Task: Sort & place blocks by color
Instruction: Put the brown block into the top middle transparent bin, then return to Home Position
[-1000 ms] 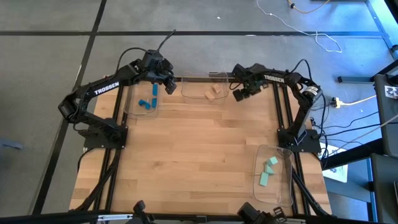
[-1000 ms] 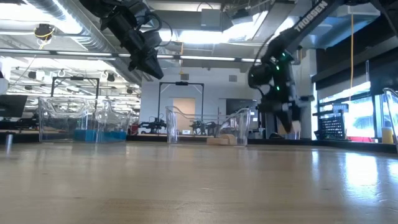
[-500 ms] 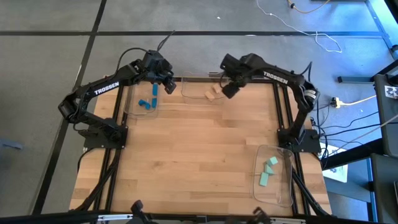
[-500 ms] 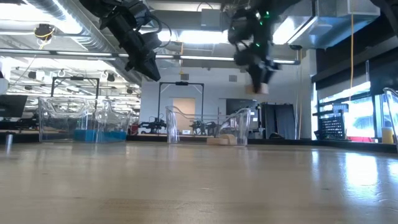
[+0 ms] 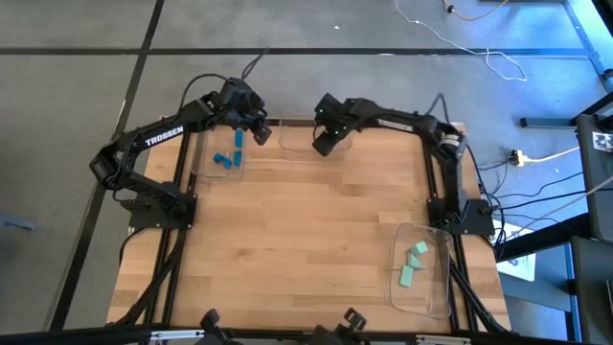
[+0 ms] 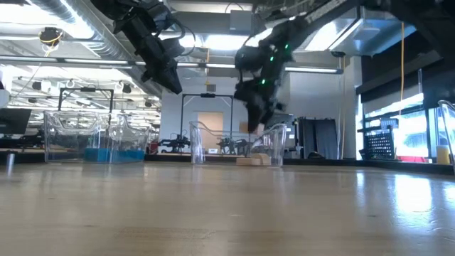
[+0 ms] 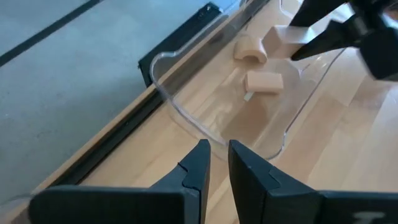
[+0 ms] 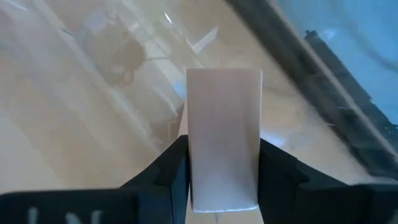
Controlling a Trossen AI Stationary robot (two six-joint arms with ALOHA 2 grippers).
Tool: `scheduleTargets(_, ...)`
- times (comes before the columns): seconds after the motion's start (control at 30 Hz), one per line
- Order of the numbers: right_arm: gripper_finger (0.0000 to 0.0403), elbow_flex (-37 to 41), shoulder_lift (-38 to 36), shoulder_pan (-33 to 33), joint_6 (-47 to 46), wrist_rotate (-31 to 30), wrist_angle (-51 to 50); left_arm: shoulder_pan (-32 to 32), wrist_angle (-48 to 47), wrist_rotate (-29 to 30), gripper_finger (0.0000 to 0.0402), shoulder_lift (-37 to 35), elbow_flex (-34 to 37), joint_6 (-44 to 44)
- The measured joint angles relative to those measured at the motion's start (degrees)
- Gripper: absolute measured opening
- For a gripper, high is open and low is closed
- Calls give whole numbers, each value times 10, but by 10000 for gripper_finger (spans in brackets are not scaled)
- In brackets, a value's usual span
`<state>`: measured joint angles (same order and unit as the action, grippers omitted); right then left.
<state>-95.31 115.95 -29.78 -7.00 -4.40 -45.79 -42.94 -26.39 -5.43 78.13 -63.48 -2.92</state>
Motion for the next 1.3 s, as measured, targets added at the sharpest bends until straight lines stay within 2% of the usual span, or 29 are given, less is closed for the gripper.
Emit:
scheduleTargets(0.23, 137, 0, 45, 0, -2, 0, 9, 0, -17, 0, 49, 0, 0, 0)
scheduleTargets(0.47, 211, 0, 67, 0, -32, -1, 14, 0, -18, 0, 49, 0, 0, 0)
scheduleTargets(0.6, 229, -1, 60, -1, -32, 16, 5, 0, -20, 0, 49, 0, 0, 0)
scheduleTargets(0.8, 230, -70, 34, -1, 19, 84, -125, 0, -41, 0, 49, 0, 0, -3)
scheduleTargets(0.93, 222, -124, 34, 19, 34, 83, -195, 0, -56, 1, 49, 0, 0, -14)
scheduleTargets(1.03, 206, -144, 34, 43, 58, 65, -211, 0, -70, 1, 49, -4, 0, -14)
scheduleTargets(1.1, 181, -160, 34, 58, 57, 49, -231, 0, -83, 1, 46, -14, 0, -11)
scheduleTargets(1.2, 122, -185, 34, 78, 42, 14, -259, 0, -109, -1, 33, -37, 0, -1)
scheduleTargets(1.3, 46, -220, 34, 97, 39, -18, -290, 3, -139, -1, 10, -73, 0, 10)
